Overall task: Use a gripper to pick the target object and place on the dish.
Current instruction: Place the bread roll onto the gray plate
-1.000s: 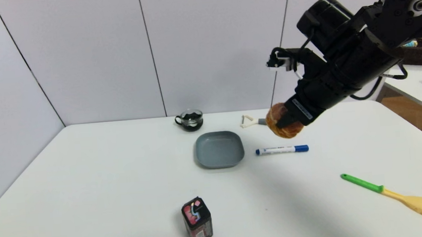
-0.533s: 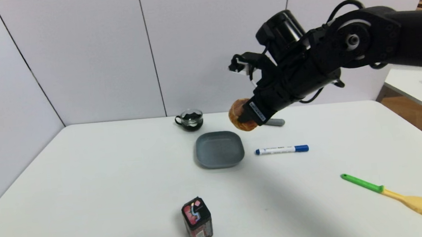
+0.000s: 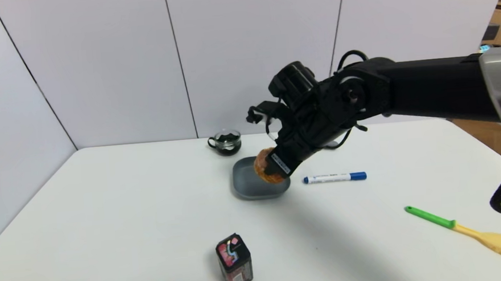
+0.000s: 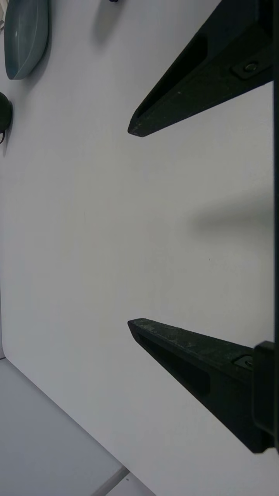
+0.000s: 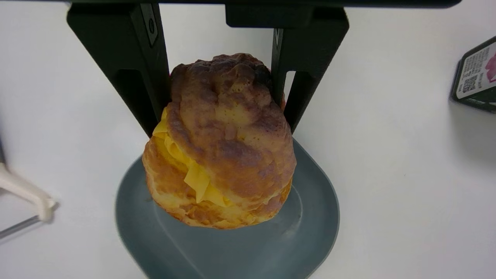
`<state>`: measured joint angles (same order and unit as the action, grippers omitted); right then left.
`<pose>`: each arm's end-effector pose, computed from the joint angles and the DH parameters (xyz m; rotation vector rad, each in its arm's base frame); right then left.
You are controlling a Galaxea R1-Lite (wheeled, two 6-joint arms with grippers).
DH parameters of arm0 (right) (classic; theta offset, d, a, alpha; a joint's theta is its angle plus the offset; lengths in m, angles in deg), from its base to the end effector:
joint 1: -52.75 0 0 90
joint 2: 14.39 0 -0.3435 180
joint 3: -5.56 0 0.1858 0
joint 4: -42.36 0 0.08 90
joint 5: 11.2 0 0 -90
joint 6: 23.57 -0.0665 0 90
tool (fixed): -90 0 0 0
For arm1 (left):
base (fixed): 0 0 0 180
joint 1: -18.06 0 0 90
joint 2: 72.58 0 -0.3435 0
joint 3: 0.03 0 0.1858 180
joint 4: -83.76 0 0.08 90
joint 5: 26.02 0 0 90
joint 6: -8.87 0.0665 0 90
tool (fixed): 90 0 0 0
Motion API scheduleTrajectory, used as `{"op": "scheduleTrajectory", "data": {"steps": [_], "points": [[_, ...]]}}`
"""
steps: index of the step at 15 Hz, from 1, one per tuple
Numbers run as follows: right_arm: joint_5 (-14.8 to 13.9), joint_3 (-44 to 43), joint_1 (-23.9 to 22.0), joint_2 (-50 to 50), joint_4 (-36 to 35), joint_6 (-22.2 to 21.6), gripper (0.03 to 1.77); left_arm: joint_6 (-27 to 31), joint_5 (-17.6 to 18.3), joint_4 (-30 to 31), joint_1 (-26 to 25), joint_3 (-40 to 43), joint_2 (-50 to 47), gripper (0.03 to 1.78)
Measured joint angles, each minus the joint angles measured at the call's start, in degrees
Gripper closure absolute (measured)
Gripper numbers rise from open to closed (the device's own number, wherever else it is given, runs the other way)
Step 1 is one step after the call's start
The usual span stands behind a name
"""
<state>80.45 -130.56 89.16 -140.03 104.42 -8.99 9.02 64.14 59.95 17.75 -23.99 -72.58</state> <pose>0.3802 0.2828 0.1982 -0.5031 0.7954 0.7302 -0.0272 -0.0003 0.0758 0.0026 -0.0026 0.0026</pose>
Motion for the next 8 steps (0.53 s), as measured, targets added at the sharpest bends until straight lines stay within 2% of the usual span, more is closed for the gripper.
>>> {"op": "scheduleTrajectory", "data": {"steps": [4,8], "points": [[-1.5,0.0,0.5,-3.6,-6.7,-0.3,1.08,0.0,0.0,0.0,0.0,0.0,0.0,0.12],[-1.6,0.0,0.5,-5.1,-7.2,-0.3,1.08,0.0,0.0,0.0,0.0,0.0,0.0,0.12]]}}
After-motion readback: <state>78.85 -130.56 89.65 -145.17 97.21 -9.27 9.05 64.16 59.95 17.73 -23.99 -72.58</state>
